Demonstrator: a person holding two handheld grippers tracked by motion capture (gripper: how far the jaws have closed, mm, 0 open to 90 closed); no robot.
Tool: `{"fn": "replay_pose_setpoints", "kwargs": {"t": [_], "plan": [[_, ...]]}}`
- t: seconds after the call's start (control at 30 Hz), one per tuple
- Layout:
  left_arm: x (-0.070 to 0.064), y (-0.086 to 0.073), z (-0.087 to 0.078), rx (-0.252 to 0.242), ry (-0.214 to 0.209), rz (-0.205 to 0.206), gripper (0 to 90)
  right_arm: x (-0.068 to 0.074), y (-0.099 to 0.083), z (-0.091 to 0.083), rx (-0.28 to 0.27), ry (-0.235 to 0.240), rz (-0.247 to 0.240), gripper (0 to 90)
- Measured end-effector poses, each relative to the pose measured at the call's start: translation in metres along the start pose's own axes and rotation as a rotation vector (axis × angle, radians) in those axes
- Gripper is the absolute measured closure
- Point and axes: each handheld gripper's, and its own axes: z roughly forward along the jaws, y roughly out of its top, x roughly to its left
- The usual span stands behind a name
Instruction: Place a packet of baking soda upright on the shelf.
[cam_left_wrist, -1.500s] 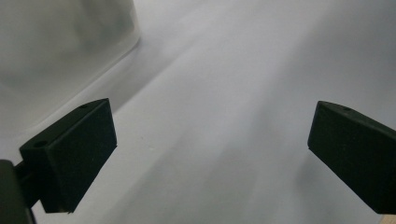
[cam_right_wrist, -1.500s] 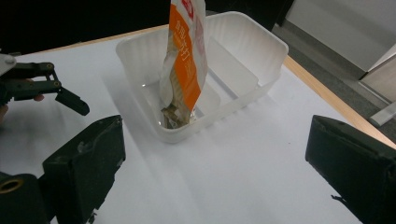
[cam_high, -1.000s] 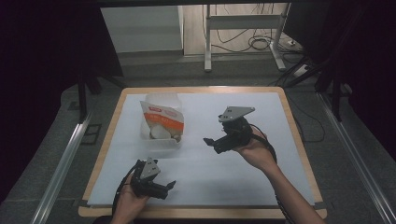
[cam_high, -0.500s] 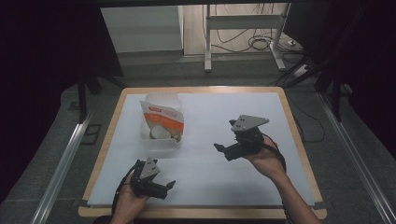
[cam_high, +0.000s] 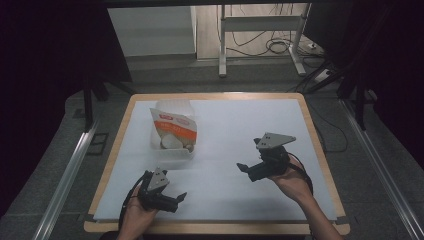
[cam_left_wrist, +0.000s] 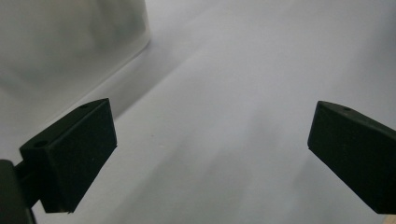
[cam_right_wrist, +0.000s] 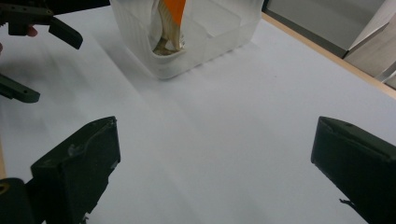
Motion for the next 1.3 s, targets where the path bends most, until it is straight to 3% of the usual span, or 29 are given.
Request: {"fn": "replay_pose_setpoints", "kwargs": {"t": [0.3,0.6,0.87,1.0,1.3], "plan": [[0.002,-0.001,-0.002,-0.007,0.005,-0.006,1.1,0.006,-0.012,-0.013,0.001,-0.031,-0.008,0.6],[0.003,-0.001,-0.003,-0.011,0.014,-0.017,1.2,0.003,-0.028,-0.033,-0.016,-0.068,0.016,0.9],[0.005,-0.002,-0.004,-0.011,0.022,-0.025,1.1,0.0,-0.051,-0.048,-0.019,-0.123,0.046,0.9],[0.008,-0.003,-0.005,-0.012,0.028,-0.028,1.1,-0.003,-0.063,-0.055,-0.024,-0.138,0.083,0.9],[0.01,-0.004,-0.007,-0.007,0.041,-0.037,1.2,-0.006,-0.091,-0.066,0.009,-0.169,0.142,0.9]]}}
